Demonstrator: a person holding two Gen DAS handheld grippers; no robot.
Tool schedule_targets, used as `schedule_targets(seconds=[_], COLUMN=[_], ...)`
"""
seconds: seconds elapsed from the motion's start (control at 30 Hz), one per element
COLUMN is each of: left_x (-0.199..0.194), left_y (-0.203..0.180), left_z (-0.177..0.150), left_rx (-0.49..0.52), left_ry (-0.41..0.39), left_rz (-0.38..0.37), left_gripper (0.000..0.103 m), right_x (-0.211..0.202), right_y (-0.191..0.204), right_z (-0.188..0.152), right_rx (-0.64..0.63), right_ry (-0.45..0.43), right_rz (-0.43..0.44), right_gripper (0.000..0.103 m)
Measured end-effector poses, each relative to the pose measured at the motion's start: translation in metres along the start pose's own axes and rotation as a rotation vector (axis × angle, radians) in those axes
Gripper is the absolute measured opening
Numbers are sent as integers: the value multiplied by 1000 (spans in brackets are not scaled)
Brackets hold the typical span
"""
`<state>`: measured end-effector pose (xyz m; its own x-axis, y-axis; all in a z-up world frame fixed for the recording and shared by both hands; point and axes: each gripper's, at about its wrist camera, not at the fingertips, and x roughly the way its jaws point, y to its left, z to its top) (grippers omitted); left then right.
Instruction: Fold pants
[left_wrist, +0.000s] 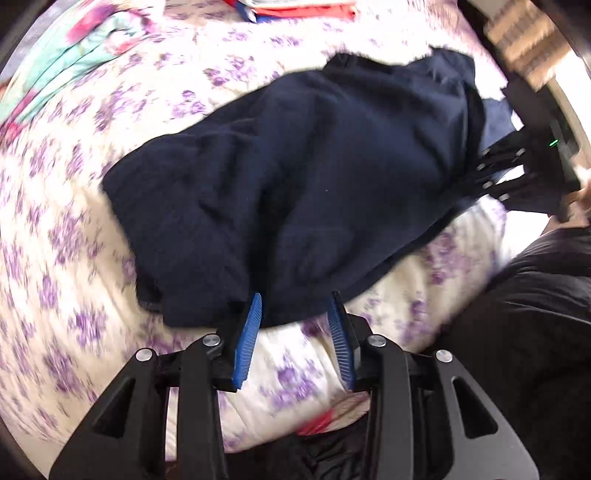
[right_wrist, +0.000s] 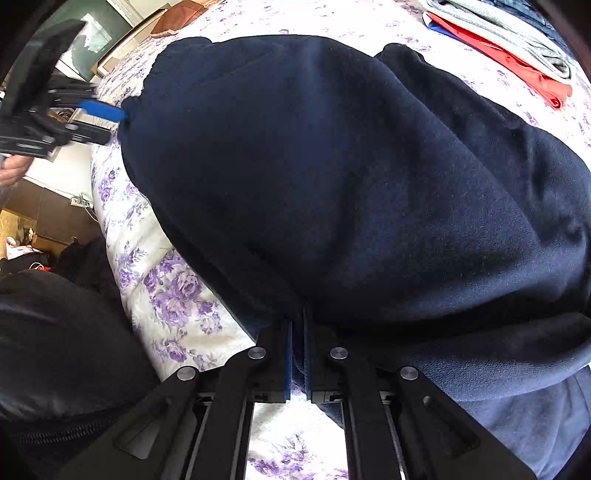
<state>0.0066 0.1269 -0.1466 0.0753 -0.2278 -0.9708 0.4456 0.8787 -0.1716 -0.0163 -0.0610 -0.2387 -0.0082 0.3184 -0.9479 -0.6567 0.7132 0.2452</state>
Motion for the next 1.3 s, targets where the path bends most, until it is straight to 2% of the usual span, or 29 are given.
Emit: schedule_targets(seconds=[0.07, 0.17, 0.23, 0.3, 0.33, 0.37, 0.43, 0.47, 0.5, 0.53, 0.57, 0.67, 0.73, 0.77, 0.87, 0.93, 1.0, 1.03, 1.1, 1.17, 1.23, 1.3], left_x=[-26, -53, -51, -25, -6, 10, 45, 61, 71, 74, 73, 71, 69, 68, 63, 61, 60, 60, 61, 61, 60, 59], left_y=[9, 10, 4, 0, -2, -3, -5, -7, -12, -16, -19, -16, -10, -7, 0, 6, 11, 11, 15, 14, 15, 18], left_z=[-8, 1, 14, 25, 29, 30, 27, 23, 21, 20, 20, 23, 22, 21, 17, 12, 6, 6, 2, 2, 3, 3], left_rx=[-71, -163, -226, -319, -365, -400, -457, -474, -474, -469, -468, -493, -517, -524, -543, -551, -557, -559, -563, -566, -563, -564], left_ry=[-72, -190, -241, -213, -181, -151, -72, -37, -26, -33, -38, -28, -32, -35, -47, -52, -54, -55, -58, -61, -61, -64], left_rz=[-17, -45, -12, 14, 15, 12, 27, 44, 75, 105, 124, 119, 87, 70, 38, 24, 15, 12, 5, 0, -3, -9], left_gripper=[36, 36, 37, 37, 37, 37, 34, 32, 33, 33, 33, 33, 33, 33, 33, 33, 33, 33, 34, 34, 34, 34], right_x=[2, 3, 1, -5, -9, -16, -35, -45, -53, -58, -56, -27, 6, 11, -17, -63, -109, -128, -150, -150, -140, -128], right_y=[2, 4, 3, 2, 3, 6, 11, 11, 9, 8, 6, 9, 13, 14, 3, -27, -77, -107, -170, -232, -275, -302], right_z=[-1, 0, 1, 2, 2, 2, 3, 4, 5, 8, 12, 17, 15, 14, 25, 38, 49, 53, 56, 55, 51, 50], right_rx=[-1, -2, 5, 15, 11, -1, -10, 2, 25, 51, 77, 102, 103, 106, 128, 175, 304, 387, 528, 668, 787, 863], right_ry=[-1, 0, 7, 31, 44, 51, 32, 4, -36, -66, -76, -49, 74, 85, 112, 28, -58, -94, -83, -13, 60, 119], right_rz=[0, -9, -1, 29, 31, 27, 42, 61, 86, 104, 101, 69, 49, 36, 64, 21, -79, -156, -311, -391, -391, -371], right_gripper=[8, 9, 12, 25, 38, 45, 47, 46, 39, 7, 0, 0, 0, 0, 1, 4, 35, 56, 57, 55, 50, 50])
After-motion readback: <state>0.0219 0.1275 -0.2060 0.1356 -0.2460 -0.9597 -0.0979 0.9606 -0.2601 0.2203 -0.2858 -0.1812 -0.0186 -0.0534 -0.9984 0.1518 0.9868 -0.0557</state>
